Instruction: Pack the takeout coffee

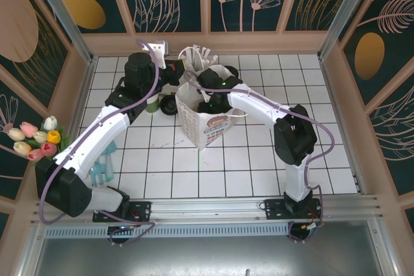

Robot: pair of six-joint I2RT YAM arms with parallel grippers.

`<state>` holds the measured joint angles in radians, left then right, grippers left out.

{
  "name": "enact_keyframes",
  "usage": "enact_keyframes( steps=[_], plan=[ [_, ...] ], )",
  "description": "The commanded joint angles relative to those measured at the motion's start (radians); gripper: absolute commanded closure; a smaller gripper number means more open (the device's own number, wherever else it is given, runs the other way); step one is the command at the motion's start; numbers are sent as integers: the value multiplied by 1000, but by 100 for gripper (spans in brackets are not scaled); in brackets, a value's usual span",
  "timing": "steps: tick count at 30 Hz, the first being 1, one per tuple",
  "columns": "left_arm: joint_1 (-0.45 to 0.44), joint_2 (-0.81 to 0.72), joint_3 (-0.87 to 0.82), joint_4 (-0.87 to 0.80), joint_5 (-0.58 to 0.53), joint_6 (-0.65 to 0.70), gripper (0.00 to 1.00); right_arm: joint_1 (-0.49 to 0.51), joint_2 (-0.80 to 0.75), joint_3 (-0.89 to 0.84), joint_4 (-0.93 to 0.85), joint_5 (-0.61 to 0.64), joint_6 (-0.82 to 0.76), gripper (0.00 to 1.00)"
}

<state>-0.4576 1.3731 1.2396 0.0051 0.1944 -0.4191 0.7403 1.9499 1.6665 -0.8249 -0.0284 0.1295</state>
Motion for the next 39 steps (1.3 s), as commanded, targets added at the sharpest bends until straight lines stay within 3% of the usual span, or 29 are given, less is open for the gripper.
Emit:
enact_keyframes(
  steps=[1, 5, 6, 8, 9, 18, 22, 26, 29, 35, 39],
  plan=[
    [2, 4, -5, 24, 47, 4, 100, 2, -46, 71, -35, -3, 3, 43],
    [2, 18, 18, 4, 66, -12, 100, 2, -72, 102, -38, 10, -8, 30],
    [2, 20, 17, 4, 65, -11, 100, 2, -85, 108, -35, 8, -14, 24],
    [2, 20, 14, 8, 56, -14, 100, 1, -109, 118, -27, 5, -28, 3],
    [1, 20, 14, 8, 53, -14, 100, 1, -127, 120, -20, 5, -38, 1],
    [2, 17, 18, 15, 48, 4, 100, -29, -282, 117, 97, -104, -225, 1],
    [2, 7, -5, 43, 92, 25, 100, -84, -397, 20, 266, -140, -304, 1],
    [2, 2, -11, 74, 162, 56, 100, -186, -410, 26, 327, -319, -325, 1],
    [2, -2, -12, 97, 203, 74, 100, -239, -376, 39, 304, -375, -432, 1],
    [2, 19, 8, 105, 242, 72, 100, -240, -264, 153, 188, -388, -543, 1],
    [2, 48, 17, 126, 290, 63, 100, -189, -280, 78, 352, -251, -503, 1]
  ],
)
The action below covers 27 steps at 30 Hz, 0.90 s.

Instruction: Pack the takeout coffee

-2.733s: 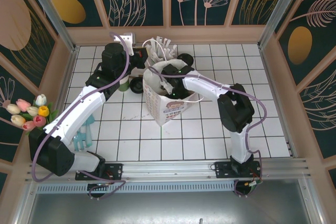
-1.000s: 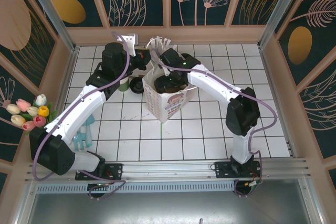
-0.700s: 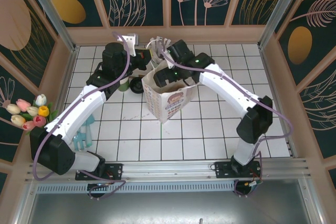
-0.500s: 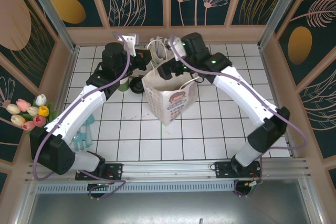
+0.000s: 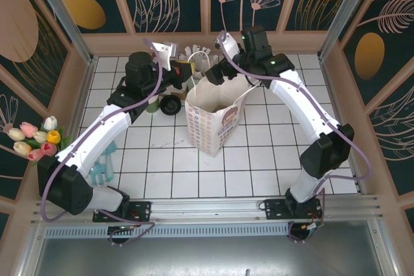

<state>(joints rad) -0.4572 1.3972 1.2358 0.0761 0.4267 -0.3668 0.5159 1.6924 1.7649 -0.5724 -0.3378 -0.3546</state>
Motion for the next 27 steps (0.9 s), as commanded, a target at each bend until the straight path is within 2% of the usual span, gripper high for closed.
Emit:
enact_keyframes(
  steps=[1, 6, 9, 12, 15, 17, 19, 23, 25, 27],
  plan=[
    [2, 33, 28, 50, 57, 10, 100, 53, -32, -49, 158, 92, -17, 1],
    [2, 48, 48, 25, 36, 25, 100, 70, -100, -148, 408, 230, 10, 1],
    [3, 48, 56, 4, 5, 26, 100, 69, -175, -269, 605, 313, 19, 1],
    [5, 57, 79, -22, -12, 7, 100, 56, -249, -398, 758, 301, 9, 1],
    [9, 61, 91, -42, -73, -22, 100, 37, -302, -465, 761, 177, -18, 1],
    [9, 57, 87, -43, -88, -23, 100, -12, -324, -490, 742, 103, -31, 1],
    [10, 60, 85, -42, -83, -22, 100, -35, -334, -513, 762, 114, -32, 1],
    [9, 73, 85, -38, -25, -18, 100, -40, -323, -535, 868, 246, 11, 1],
    [10, 70, 85, -41, -24, -9, 100, -45, -321, -530, 858, 236, -20, 1],
    [13, 60, 88, -57, -38, 13, 100, -71, -317, -479, 747, 181, -81, 1]
  ],
)
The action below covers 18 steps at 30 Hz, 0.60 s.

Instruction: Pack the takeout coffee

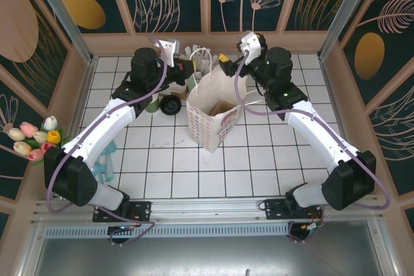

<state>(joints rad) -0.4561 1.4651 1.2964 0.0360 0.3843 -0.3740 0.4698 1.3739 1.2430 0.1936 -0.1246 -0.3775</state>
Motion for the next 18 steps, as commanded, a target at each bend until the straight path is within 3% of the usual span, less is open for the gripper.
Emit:
enact_keyframes(
  steps=[1, 2, 3, 6, 12, 18],
  plan=[
    [19, -8, 35, -28, 11, 26, 100, -54, 14, 101, -140, -132, -83, 1],
    [29, -4, 47, -39, 36, 32, 100, -86, 44, 193, -311, -269, -148, 1],
    [39, 1, 58, -45, 67, 41, 100, -100, 77, 270, -442, -319, -197, 1],
    [45, 13, 84, -64, 93, 89, 100, -121, 145, 385, -653, -347, -327, 1],
    [46, 38, 121, -59, 233, 149, 100, -121, 302, 584, -934, -477, -501, 5],
    [46, 67, 173, -116, 306, 228, 100, -98, 493, 809, -1077, -490, -559, 14]
  ],
)
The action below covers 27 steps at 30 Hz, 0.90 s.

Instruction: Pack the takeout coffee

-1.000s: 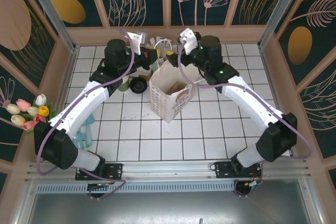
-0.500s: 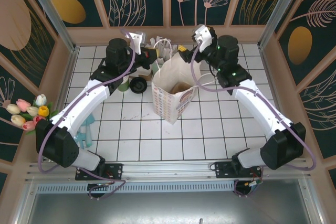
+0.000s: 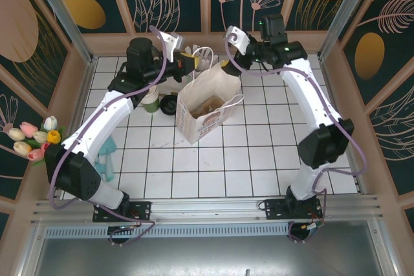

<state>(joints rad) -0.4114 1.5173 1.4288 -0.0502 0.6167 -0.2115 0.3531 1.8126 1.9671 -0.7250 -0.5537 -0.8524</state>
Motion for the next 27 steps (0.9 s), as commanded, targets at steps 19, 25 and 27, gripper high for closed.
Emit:
enact_keyframes(
  steps=[19, 25, 27],
  plan=[
    [2, 64, 89, -21, 125, 65, 100, 86, 154, 120, -189, -98, -265, 46],
    [3, 56, 92, -20, 128, 70, 100, 77, 91, 72, -183, -67, -238, 71],
    [4, 39, 81, -9, 147, 71, 100, 69, 55, 41, -185, -57, -205, 83]
  ],
)
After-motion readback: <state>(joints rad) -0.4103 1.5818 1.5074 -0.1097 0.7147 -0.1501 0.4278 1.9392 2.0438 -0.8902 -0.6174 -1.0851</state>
